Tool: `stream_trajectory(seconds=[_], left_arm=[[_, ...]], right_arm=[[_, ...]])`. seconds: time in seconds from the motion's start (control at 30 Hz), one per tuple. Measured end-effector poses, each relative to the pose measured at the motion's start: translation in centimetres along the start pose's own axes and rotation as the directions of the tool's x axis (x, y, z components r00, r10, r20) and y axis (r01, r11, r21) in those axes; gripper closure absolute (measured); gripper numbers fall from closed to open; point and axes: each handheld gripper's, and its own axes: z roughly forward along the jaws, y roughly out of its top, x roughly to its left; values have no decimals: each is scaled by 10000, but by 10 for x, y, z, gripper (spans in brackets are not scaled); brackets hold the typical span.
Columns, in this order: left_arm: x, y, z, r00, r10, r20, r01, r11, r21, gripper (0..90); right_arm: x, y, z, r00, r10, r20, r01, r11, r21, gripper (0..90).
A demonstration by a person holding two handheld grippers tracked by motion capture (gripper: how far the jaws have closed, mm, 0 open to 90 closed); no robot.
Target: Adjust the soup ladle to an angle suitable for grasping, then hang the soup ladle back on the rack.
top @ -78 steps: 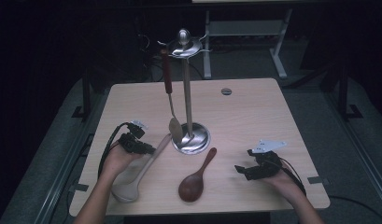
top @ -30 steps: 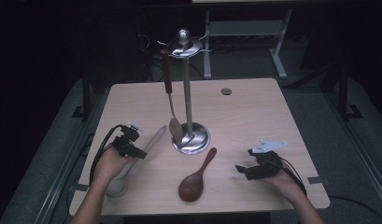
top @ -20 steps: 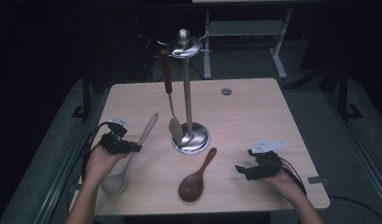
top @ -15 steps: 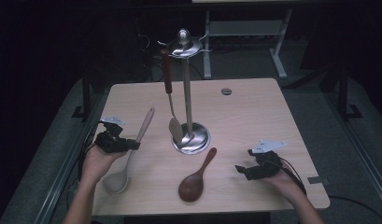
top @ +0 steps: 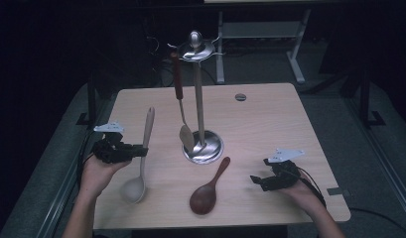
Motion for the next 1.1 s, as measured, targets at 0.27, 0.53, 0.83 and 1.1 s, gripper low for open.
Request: stream_trajectory(seconds=[0.27,0.53,0.83,1.1], left_arm=[[-13,7,-8,9990,370,255,-352,9973,-646,774],[-31,16,-18,9943,943,493,-871,9873,-1329,774],[-54,29,-20,9840,1551,881,-1359,9719,-1923,773],[-72,43,-14,9743,1974,1082,-1712,9619,-2134,774]], right_arm=[[0,0,-1,10000,21,-1,-21,10000,-28,178],[-1,0,-1,10000,-44,-4,44,10000,-29,178],[-1,2,-4,9999,93,43,-92,9999,-144,177],[-2,10,-12,9979,649,67,-642,9949,-773,197]])
